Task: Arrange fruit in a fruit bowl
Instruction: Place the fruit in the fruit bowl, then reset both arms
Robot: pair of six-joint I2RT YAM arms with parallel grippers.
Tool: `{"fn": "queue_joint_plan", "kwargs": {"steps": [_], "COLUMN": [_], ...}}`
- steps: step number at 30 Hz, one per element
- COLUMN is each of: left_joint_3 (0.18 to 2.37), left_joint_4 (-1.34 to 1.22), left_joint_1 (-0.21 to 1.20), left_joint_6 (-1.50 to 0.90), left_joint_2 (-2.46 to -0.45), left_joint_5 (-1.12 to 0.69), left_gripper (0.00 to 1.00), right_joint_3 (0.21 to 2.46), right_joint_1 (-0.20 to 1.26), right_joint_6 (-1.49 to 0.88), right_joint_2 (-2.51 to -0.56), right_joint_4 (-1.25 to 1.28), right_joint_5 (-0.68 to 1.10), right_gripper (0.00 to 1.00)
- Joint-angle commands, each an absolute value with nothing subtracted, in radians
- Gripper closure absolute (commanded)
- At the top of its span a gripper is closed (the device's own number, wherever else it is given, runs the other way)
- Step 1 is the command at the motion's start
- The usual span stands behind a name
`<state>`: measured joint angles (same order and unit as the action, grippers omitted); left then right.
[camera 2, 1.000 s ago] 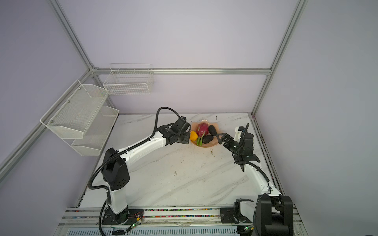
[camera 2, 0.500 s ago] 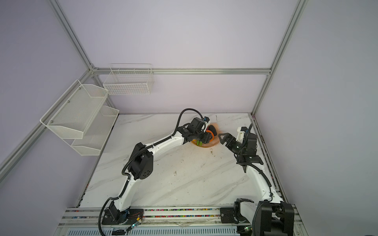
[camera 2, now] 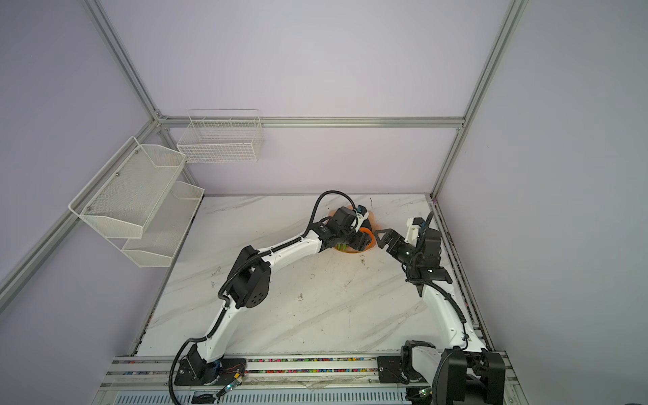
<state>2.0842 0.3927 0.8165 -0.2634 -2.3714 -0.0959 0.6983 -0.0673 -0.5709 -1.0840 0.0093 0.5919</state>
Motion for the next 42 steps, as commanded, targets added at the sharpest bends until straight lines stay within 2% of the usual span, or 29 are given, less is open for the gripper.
{"fn": "queue_joint_plan", "kwargs": {"steps": [1, 13, 19, 21, 26, 34, 37, 42], "left_joint_3": [2.183, 2.175, 2.055, 1.969, 1.631, 1.120, 1.010, 0.984], "left_joint_4": [0.337, 0.330, 0.258, 0.238, 0.181, 0.204, 0.140, 0.116], "left_joint_1": [0.817, 0.815, 0.802, 0.779, 0.658, 0.304, 0.218, 0.183], "left_joint_6": [-0.237, -0.219, -0.138, -0.140, -0.188, -0.307, -0.307, -0.331], "left_joint_2": [-2.368, -2.314, -2.106, -2.016, -1.729, -1.380, -1.379, -1.495], "left_joint_5": [-0.098, -0.092, 0.000, 0.034, 0.146, 0.307, 0.340, 0.559], "left_gripper": [0.26, 0.17, 0.02, 0.00, 0.00, 0.00, 0.00, 0.00], "right_joint_3": [0.713, 0.719, 0.733, 0.752, 0.804, 0.744, 0.684, 0.596], "right_joint_1": [-0.069, -0.070, -0.070, -0.069, -0.084, -0.129, -0.130, -0.129], "right_joint_6": [-0.560, -0.555, -0.549, -0.546, -0.575, -0.743, -0.774, -0.701], "right_joint_2": [-1.069, -1.063, -1.089, -1.110, -1.163, -1.224, -1.245, -1.233], "right_joint_4": [-0.006, -0.015, -0.005, -0.005, 0.022, 0.234, 0.357, 0.465], "right_joint_5": [0.594, 0.578, 0.580, 0.575, 0.507, 0.360, 0.282, 0.078], "right_gripper": [0.03, 0.03, 0.02, 0.03, 0.03, 0.03, 0.03, 0.03]}}
